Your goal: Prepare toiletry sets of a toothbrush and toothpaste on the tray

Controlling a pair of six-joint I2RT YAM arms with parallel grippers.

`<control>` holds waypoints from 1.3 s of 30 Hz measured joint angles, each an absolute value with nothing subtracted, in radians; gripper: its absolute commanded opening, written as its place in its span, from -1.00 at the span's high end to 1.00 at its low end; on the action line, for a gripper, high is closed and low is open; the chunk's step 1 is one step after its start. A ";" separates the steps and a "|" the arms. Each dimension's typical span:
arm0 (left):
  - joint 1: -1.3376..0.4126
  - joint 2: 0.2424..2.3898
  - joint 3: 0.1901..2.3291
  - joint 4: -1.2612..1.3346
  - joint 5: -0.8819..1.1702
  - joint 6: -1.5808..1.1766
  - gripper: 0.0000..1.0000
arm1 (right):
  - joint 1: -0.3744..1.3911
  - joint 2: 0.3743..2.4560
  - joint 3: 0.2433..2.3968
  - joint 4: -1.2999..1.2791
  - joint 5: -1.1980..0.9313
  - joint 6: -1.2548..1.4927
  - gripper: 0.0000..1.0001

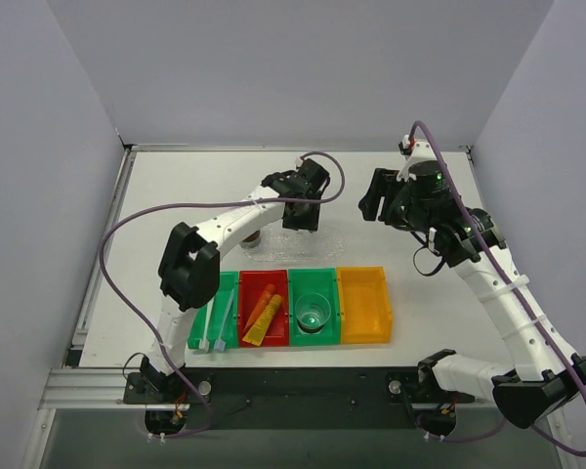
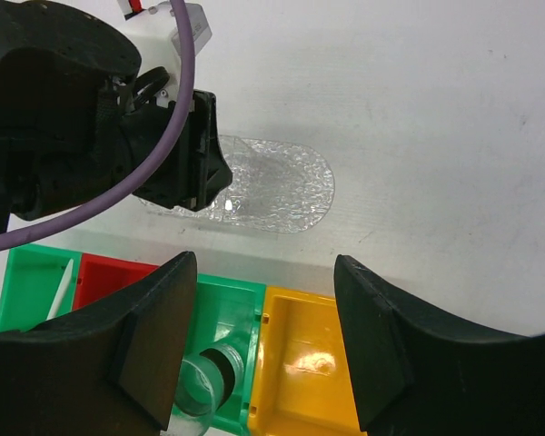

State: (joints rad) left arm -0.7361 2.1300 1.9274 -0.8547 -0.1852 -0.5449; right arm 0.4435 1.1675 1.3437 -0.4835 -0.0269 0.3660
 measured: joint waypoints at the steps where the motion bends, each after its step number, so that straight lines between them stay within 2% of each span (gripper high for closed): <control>1: -0.736 2.137 1.929 -0.855 -0.186 -0.544 -0.02 | 0.444 1.165 1.343 -0.484 -0.027 0.366 -0.15; 13: -0.737 2.175 1.969 -0.855 -0.186 -0.532 0.04 | 0.444 1.164 1.343 -0.484 -0.034 0.366 -0.15; 27: -0.737 2.202 1.979 -0.857 -0.228 -0.484 0.57 | 0.444 1.164 1.341 -0.484 -0.034 0.366 -0.14; 39: -0.737 2.202 1.978 -0.859 -0.260 -0.459 0.61 | 0.443 1.165 1.335 -0.484 -0.035 0.370 -0.14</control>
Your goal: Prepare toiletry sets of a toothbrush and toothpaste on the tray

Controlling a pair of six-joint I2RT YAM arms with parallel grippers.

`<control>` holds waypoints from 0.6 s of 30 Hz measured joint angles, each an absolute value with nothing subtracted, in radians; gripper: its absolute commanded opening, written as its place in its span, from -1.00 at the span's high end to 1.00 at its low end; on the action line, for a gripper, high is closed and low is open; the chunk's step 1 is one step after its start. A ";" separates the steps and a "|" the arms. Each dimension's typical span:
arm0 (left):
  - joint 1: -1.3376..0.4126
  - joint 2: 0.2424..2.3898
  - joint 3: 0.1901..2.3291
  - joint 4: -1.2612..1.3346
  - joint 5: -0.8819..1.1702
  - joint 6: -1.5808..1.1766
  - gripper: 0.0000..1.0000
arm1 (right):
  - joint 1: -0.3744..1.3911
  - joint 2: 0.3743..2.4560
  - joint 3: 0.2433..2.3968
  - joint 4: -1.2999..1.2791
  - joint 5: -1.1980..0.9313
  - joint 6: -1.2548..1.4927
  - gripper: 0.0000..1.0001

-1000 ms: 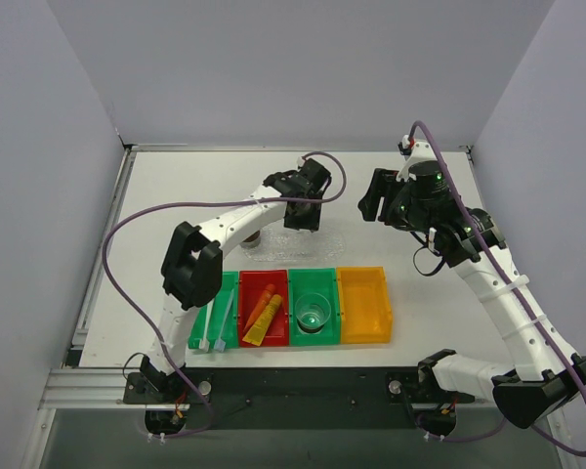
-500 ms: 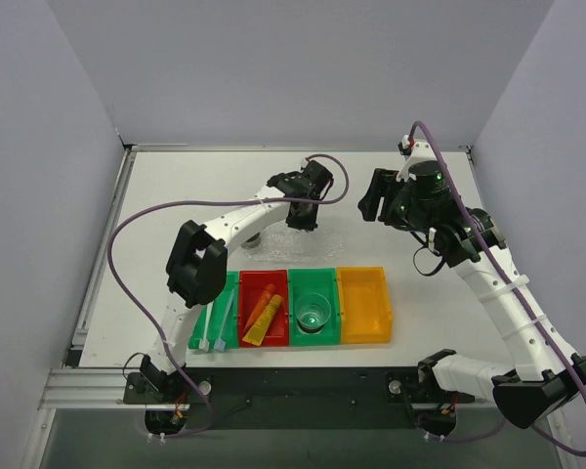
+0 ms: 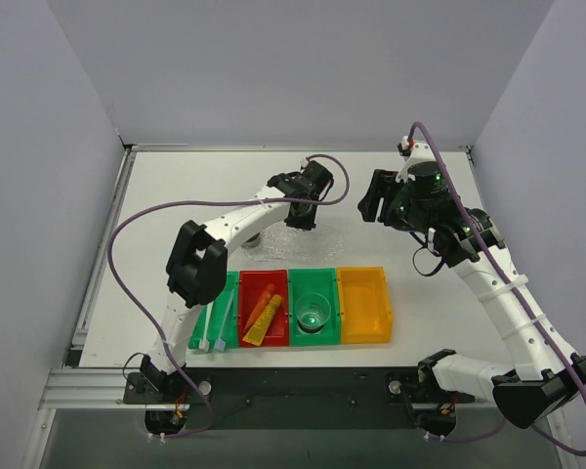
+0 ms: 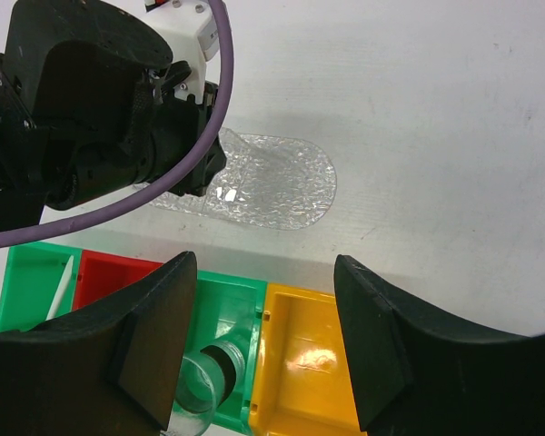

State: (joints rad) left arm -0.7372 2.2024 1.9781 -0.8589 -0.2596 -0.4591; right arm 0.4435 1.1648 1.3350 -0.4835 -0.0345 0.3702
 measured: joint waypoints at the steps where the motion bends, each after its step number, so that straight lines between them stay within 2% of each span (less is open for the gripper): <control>1: -0.737 2.202 1.978 -0.860 -0.262 -0.459 0.62 | 0.444 1.165 1.335 -0.484 -0.035 0.370 -0.14; 18: -0.738 2.232 2.043 -0.938 -0.286 -0.504 0.71 | 0.444 1.165 1.332 -0.484 -0.035 0.377 -0.14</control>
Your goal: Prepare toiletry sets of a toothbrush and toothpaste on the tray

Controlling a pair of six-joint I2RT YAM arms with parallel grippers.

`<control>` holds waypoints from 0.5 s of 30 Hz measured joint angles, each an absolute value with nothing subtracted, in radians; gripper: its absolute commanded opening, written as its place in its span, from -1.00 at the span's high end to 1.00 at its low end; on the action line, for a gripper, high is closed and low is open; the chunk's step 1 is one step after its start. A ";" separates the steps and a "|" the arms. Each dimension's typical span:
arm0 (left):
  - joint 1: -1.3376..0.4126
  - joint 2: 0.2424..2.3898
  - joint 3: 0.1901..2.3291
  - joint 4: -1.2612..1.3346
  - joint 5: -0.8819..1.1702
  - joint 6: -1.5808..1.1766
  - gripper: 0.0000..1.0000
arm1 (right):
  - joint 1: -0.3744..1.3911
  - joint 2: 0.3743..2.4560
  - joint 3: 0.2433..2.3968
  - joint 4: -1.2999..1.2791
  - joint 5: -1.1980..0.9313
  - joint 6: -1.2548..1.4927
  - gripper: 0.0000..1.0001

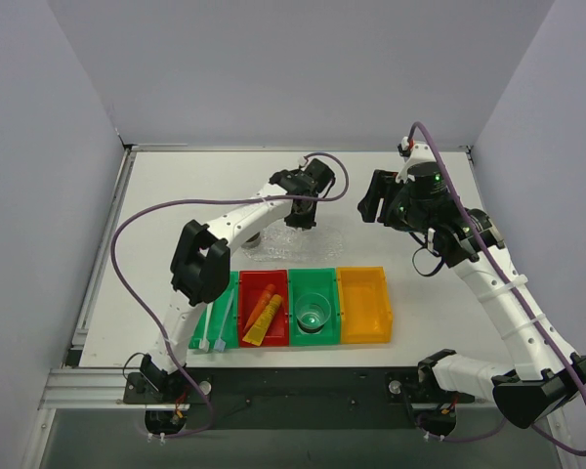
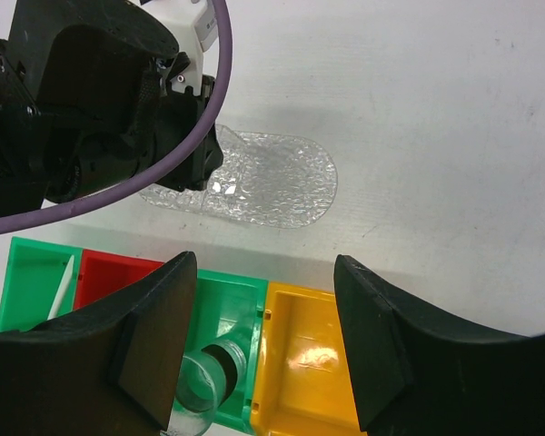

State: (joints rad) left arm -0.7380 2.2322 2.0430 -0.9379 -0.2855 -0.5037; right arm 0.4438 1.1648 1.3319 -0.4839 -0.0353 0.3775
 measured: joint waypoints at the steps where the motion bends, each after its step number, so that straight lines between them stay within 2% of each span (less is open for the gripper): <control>1: -0.738 2.238 2.052 -0.944 -0.286 -0.508 0.71 | 0.444 1.165 1.331 -0.484 -0.035 0.377 -0.14; 15: -0.738 2.288 2.135 -1.007 -0.311 -0.569 0.71 | 0.444 1.165 1.316 -0.485 -0.034 0.377 -0.14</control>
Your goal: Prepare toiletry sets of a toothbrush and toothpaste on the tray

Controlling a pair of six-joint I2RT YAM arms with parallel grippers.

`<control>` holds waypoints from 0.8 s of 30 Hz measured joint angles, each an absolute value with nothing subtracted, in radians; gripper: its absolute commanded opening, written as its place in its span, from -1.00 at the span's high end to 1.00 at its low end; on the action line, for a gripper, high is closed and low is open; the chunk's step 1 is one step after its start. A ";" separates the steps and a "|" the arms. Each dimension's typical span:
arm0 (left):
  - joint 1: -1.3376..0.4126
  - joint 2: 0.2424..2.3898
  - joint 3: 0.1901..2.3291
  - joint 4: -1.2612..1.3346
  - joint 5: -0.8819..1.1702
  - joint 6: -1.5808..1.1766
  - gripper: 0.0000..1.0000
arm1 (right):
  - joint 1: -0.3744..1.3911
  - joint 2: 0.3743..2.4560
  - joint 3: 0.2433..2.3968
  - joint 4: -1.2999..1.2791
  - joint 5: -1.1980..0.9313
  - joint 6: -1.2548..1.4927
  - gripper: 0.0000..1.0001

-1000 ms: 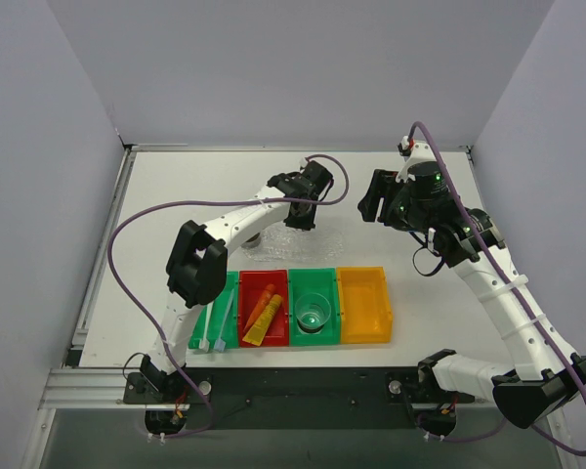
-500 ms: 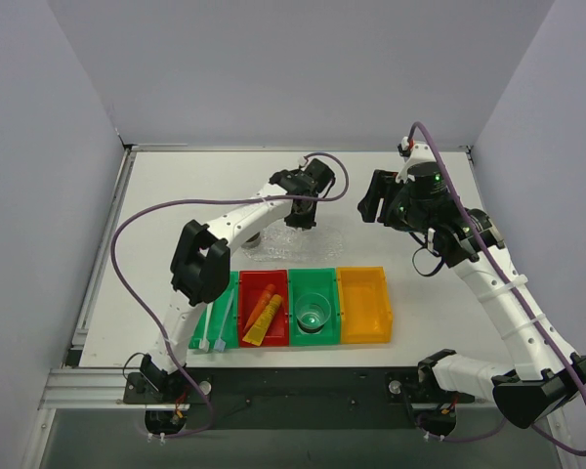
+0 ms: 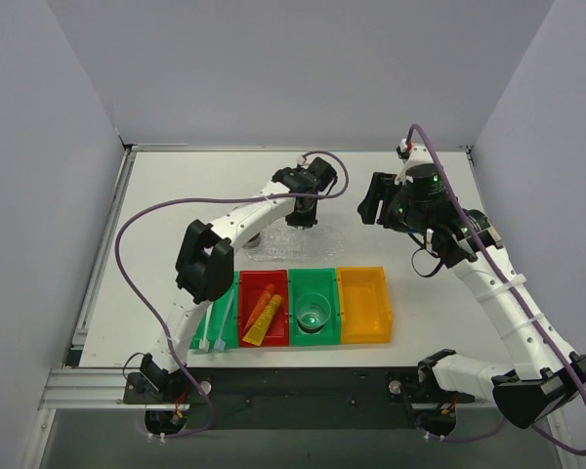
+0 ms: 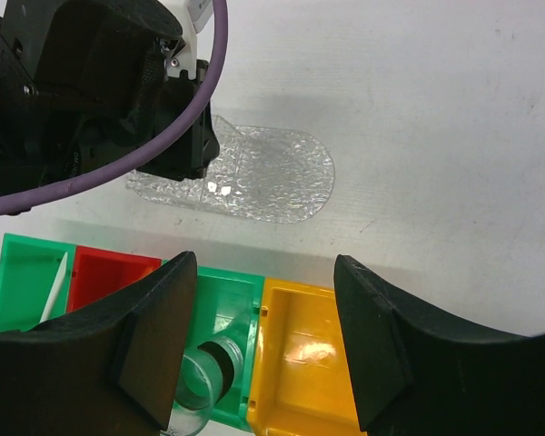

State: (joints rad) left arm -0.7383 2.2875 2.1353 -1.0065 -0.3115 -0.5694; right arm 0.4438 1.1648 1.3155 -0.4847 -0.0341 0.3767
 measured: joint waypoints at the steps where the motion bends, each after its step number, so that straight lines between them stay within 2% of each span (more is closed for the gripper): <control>1: -0.738 2.288 2.136 -1.009 -0.313 -0.573 0.70 | 0.443 1.164 1.315 -0.484 -0.034 0.377 -0.14; 9: -0.738 2.304 2.167 -1.039 -0.323 -0.599 0.68 | 0.443 1.163 1.301 -0.485 -0.033 0.376 -0.14; 13: -0.738 2.308 2.175 -1.048 -0.329 -0.606 0.58 | 0.444 1.162 1.301 -0.485 -0.033 0.376 -0.14; 16: -0.738 2.312 2.181 -1.054 -0.329 -0.611 0.40 | 0.443 1.161 1.301 -0.485 -0.033 0.374 -0.14; 18: -0.738 2.316 2.188 -1.058 -0.329 -0.613 0.15 | 0.443 1.161 1.301 -0.485 -0.033 0.373 -0.14; 20: -0.738 2.320 2.193 -1.060 -0.332 -0.614 0.07 | 0.441 1.160 1.301 -0.485 -0.033 0.373 -0.14; 21: -0.738 2.320 2.193 -1.060 -0.333 -0.616 -0.03 | 0.440 1.160 1.301 -0.485 -0.033 0.373 -0.14; 24: -0.738 2.321 2.193 -1.061 -0.337 -0.617 -0.06 | 0.439 1.160 1.300 -0.485 -0.033 0.373 -0.14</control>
State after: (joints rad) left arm -0.7383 2.3211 2.1929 -1.0607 -0.3367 -0.6174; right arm 0.4389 1.1599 1.2999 -0.4854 -0.0330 0.3729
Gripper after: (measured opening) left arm 0.510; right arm 0.570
